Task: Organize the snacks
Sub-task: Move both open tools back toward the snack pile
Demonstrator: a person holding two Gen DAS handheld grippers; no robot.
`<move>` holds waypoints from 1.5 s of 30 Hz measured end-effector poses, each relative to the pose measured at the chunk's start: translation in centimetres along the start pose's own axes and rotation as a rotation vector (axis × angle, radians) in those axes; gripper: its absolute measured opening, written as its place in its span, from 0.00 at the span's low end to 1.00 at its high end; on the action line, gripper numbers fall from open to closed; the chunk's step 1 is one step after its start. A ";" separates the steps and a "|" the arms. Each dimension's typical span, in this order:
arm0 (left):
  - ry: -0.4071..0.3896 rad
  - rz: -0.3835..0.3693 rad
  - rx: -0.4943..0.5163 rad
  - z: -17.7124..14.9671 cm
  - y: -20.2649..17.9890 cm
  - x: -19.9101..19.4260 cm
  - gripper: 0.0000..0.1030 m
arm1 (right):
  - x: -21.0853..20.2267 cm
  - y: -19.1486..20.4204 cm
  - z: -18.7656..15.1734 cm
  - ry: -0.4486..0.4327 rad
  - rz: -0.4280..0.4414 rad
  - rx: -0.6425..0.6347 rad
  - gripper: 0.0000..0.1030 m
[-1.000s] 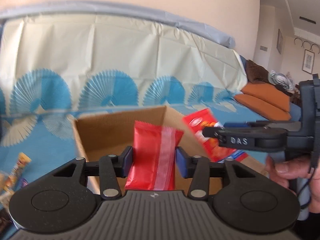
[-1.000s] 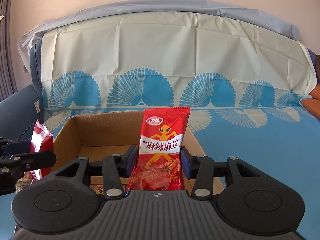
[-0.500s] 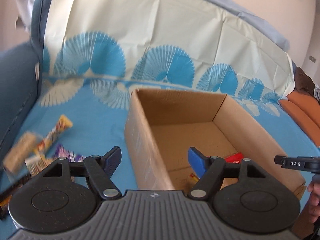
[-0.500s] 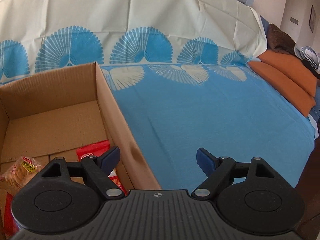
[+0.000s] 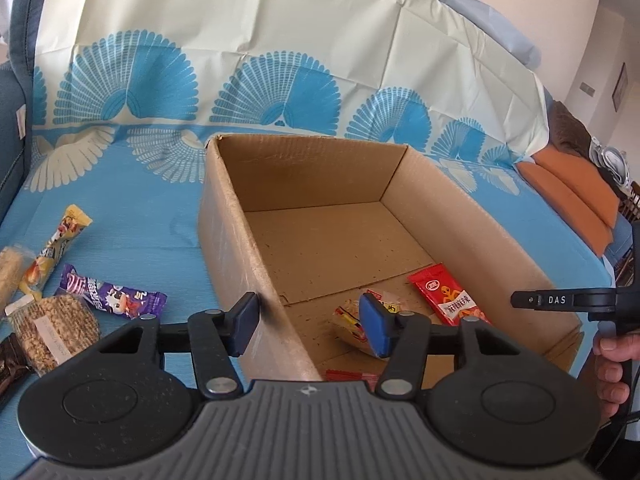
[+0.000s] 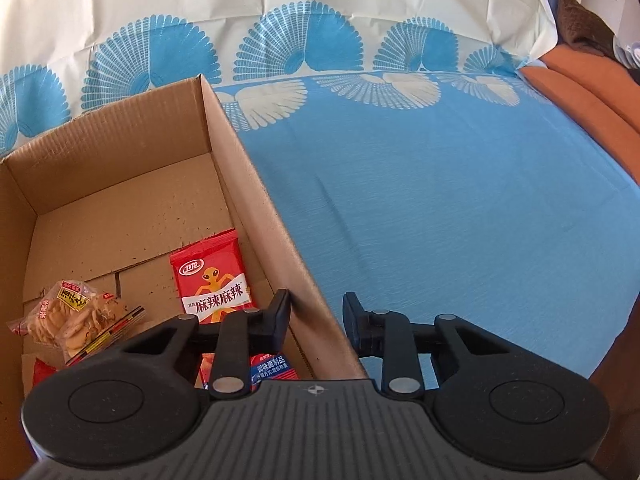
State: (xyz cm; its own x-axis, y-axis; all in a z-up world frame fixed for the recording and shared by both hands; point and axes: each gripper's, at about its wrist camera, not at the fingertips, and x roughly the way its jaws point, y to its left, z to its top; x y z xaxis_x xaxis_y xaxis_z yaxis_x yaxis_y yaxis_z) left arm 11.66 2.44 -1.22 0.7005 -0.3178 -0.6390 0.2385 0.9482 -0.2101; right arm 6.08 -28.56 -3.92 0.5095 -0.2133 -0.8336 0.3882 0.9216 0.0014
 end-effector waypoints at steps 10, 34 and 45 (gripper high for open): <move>-0.014 0.013 0.013 0.3 0.0 0.3 0.59 | -1.0 0.3 -0.9 0.038 -0.010 -0.065 0.24; -0.260 0.047 0.226 -1.7 -0.9 -7.3 0.56 | -7.3 3.8 -0.9 -0.245 0.119 0.022 0.67; -0.188 0.185 0.241 -0.8 6.1 -10.9 0.27 | -10.4 13.9 -2.9 -0.315 0.335 -0.071 0.65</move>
State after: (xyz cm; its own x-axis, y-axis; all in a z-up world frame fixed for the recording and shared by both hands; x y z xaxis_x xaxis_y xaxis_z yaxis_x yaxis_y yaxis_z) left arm 4.96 11.74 3.87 0.8528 -0.1572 -0.4980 0.2317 0.9685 0.0911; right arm 3.92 -12.62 3.12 0.8104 0.0217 -0.5855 0.1150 0.9740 0.1952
